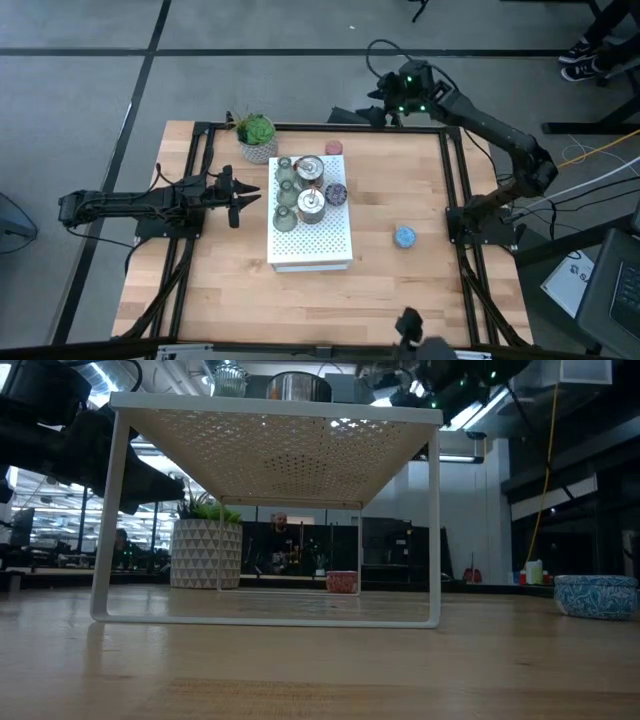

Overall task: Pick & Place candle stick holders
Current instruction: Align the red patterned scented candle with the black patterned scented candle on the shelf

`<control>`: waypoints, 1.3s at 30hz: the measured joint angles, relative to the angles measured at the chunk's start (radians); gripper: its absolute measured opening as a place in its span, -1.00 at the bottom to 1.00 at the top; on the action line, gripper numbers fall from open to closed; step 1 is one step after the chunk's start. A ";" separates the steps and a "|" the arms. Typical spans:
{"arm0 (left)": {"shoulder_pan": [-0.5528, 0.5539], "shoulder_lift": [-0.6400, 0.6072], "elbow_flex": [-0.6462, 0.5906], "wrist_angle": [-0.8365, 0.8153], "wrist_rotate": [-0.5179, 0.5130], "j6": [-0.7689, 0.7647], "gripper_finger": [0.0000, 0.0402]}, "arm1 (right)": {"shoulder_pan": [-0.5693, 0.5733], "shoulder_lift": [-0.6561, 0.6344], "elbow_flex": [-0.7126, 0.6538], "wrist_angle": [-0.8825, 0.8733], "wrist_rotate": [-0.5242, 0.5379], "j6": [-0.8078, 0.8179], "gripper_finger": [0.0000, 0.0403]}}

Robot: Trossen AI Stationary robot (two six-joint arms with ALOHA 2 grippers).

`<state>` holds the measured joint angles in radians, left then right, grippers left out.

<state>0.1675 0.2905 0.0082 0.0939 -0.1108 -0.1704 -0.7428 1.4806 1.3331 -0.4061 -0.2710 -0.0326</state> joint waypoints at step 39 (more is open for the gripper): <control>0.000 0.000 0.000 0.000 0.000 0.000 -0.47 | -0.012 0.471 -0.001 0.163 -0.062 -0.492 0.88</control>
<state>0.1677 0.2905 0.0082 0.0940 -0.1108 -0.1707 -0.7545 1.9517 1.3319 -0.2435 -0.3331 -0.5247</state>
